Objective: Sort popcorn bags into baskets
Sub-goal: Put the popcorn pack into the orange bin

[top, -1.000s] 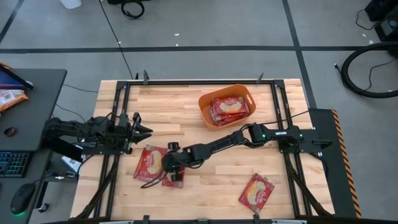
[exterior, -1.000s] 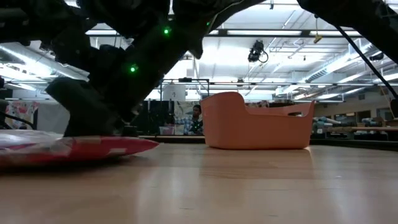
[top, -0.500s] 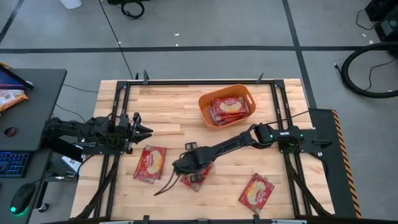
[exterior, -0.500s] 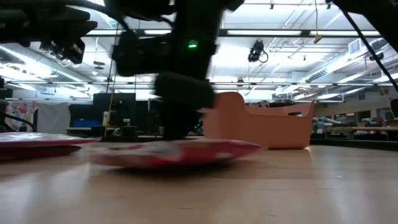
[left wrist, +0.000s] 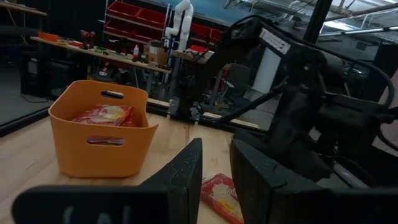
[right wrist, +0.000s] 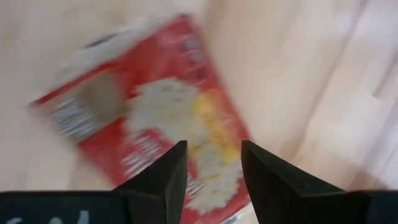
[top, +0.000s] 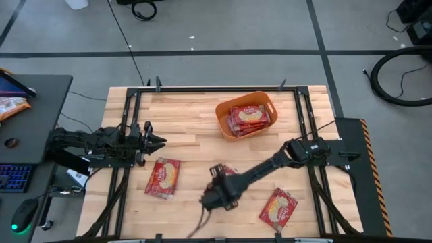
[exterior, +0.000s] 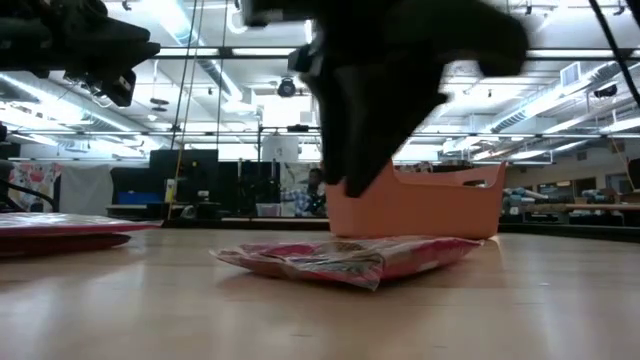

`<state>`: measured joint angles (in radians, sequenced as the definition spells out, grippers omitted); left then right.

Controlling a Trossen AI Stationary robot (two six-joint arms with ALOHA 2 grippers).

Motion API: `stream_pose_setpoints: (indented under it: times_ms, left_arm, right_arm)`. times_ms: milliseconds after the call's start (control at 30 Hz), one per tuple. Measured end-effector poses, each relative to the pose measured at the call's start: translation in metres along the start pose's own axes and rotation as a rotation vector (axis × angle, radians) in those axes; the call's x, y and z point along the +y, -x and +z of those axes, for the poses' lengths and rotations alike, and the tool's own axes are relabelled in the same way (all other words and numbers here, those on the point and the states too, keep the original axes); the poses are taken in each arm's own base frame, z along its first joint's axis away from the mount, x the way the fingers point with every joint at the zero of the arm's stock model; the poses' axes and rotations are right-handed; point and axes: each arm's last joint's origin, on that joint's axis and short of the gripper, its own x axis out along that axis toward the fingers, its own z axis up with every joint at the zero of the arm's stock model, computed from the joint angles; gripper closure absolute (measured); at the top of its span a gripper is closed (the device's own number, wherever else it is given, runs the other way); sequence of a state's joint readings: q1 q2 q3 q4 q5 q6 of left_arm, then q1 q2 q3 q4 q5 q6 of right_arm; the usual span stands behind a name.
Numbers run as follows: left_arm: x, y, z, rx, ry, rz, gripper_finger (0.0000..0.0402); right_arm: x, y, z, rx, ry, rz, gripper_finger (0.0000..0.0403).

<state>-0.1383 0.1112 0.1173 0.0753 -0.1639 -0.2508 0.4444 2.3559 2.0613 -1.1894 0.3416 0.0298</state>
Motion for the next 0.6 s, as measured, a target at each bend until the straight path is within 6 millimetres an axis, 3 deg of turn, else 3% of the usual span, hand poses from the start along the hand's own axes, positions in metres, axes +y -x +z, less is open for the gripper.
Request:
stream_pose_setpoints:
  times_ms: [233,600]
  left_arm:
    - [0.0,0.0,0.0,-0.001,0.0,0.007,0.0315]
    - [0.001,0.0,0.0,-0.005,0.0,0.026,0.0315]
  right_arm:
    - [0.042,0.011,-0.007,0.0,0.111,-0.039,0.0248]
    - [0.075,-0.009,-0.024,0.035,0.139,-0.084,0.0245]
